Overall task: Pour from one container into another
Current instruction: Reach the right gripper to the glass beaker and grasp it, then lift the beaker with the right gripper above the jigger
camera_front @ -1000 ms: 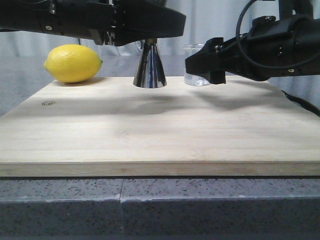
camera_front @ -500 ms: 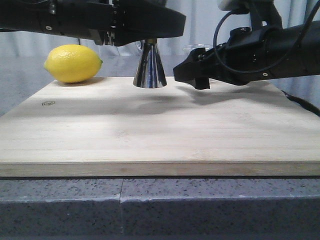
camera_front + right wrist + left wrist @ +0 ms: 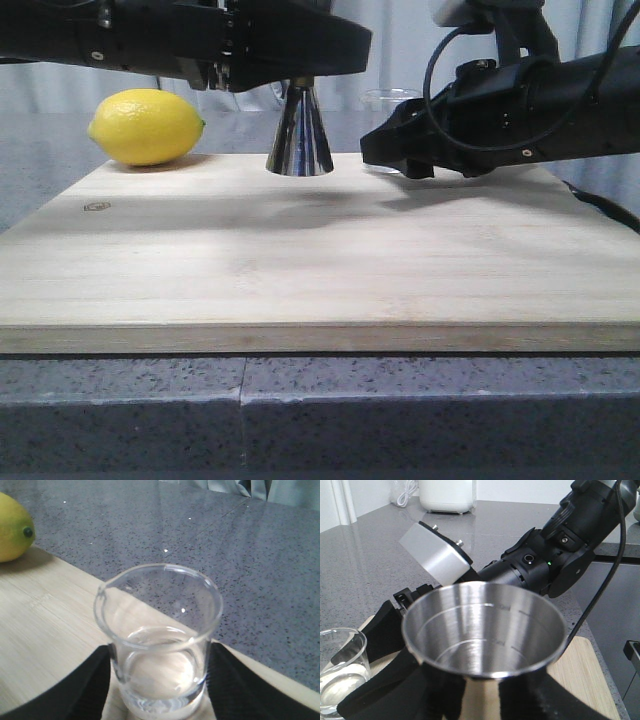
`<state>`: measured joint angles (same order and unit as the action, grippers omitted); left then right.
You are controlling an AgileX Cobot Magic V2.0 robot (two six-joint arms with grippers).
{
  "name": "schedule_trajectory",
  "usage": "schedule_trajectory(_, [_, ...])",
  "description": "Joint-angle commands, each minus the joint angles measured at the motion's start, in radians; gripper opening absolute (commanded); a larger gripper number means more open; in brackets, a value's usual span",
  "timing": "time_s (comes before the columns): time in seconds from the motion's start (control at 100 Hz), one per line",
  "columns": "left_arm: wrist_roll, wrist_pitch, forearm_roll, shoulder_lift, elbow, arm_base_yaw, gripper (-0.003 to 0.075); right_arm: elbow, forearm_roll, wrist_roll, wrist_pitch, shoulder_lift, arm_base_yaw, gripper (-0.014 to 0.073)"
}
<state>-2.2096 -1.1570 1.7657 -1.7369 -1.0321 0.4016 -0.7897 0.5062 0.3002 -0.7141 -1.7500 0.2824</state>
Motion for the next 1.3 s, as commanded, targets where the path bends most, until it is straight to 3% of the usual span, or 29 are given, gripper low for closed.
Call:
schedule_trajectory(0.0, [0.007, -0.1, 0.083, 0.04, -0.031, 0.011, 0.0238, -0.029, -0.003, 0.0, -0.079, 0.036, -0.008, 0.0366])
schedule_trajectory(0.17, [0.007, -0.1, 0.083, 0.04, -0.031, 0.011, 0.0238, -0.029, -0.003, 0.0, -0.065, 0.036, -0.008, 0.0297])
schedule_trajectory(0.43, [0.007, -0.1, 0.083, 0.04, -0.031, 0.011, 0.0238, -0.029, 0.005, 0.0, -0.003, 0.092, -0.008, 0.0294])
schedule_trajectory(0.86, [0.007, -0.1, 0.083, 0.04, -0.031, 0.011, 0.0238, -0.029, 0.104, 0.004, 0.309, 0.381, 0.005, 0.0294])
schedule_trajectory(1.29, [0.007, -0.1, 0.083, 0.04, -0.031, 0.011, 0.0238, -0.03, 0.108, 0.076, 0.634, 0.63, 0.133, 0.0294])
